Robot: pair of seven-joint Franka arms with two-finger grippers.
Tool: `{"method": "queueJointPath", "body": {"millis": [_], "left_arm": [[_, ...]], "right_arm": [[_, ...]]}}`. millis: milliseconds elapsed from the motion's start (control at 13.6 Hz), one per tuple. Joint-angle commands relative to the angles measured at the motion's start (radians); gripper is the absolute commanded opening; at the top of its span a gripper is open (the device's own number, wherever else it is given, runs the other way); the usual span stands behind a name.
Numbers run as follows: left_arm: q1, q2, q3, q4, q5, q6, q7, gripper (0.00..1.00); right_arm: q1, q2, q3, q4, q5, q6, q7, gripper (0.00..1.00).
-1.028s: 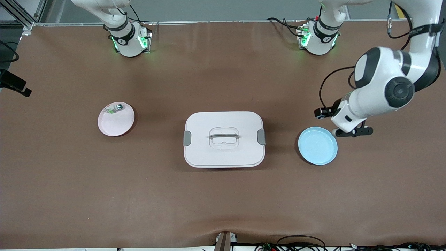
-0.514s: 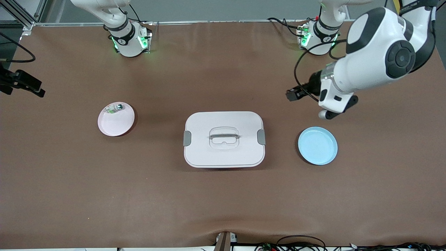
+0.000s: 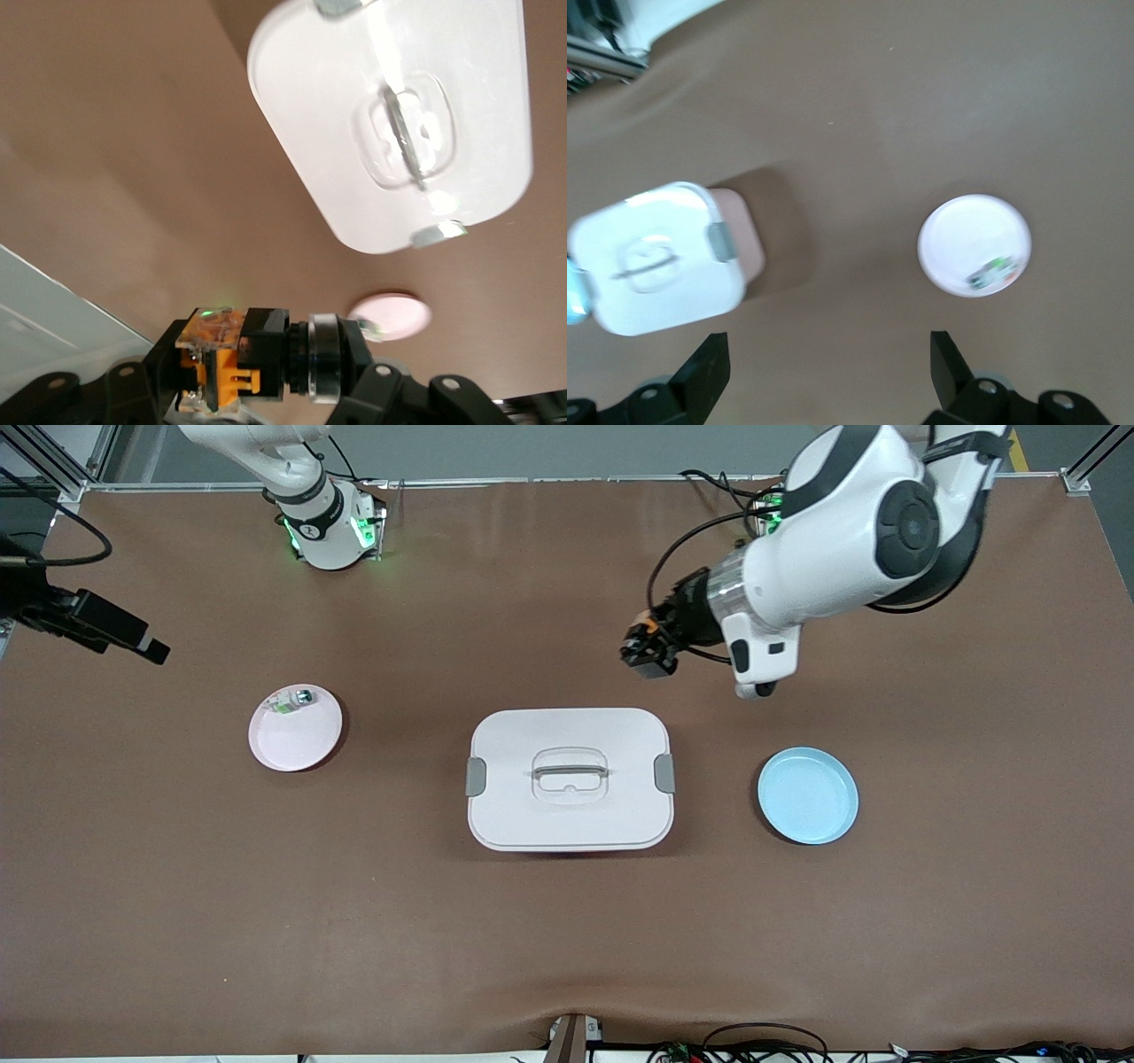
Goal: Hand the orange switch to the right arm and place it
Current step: 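Carry the switch over the box while the right gripper reaches toward it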
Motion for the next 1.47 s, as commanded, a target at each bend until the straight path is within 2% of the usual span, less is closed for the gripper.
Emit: {"method": "queueJointPath", "body": {"millis": [0,147,367,587,955,1395], "left_arm": [[-0.060,0.086,-0.005,0.122,-0.019,0.057,-0.224,0.19],[-0.105,0.108,-0.005,0.140,-0.034,0.162,-0.371,0.19],[-0.172,0.151,0.000,0.158,-0.031,0.317,-0.468,0.19],[-0.238,0.183,0.006,0.162,-0.025,0.425,-0.522,0.19],[-0.315,0.218,0.009,0.162,-0.014,0.532,-0.522,0.19],[-0.329,0.228,0.008,0.160,0.017,0.551,-0.525,0.19]], "right_arm": [[0.032,-0.076,-0.002,-0.062,0.071,0.046,0.149,1.00],[0.072,-0.154,-0.001,-0.175,0.097,0.145,0.224,1.00],[0.159,-0.254,-0.001,-0.347,0.133,0.317,0.344,1.00],[0.265,-0.256,-0.001,-0.380,0.136,0.379,0.439,1.00],[0.404,-0.213,-0.001,-0.417,0.171,0.500,0.447,1.00],[0.483,-0.141,-0.001,-0.417,0.188,0.528,0.251,1.00]]}}
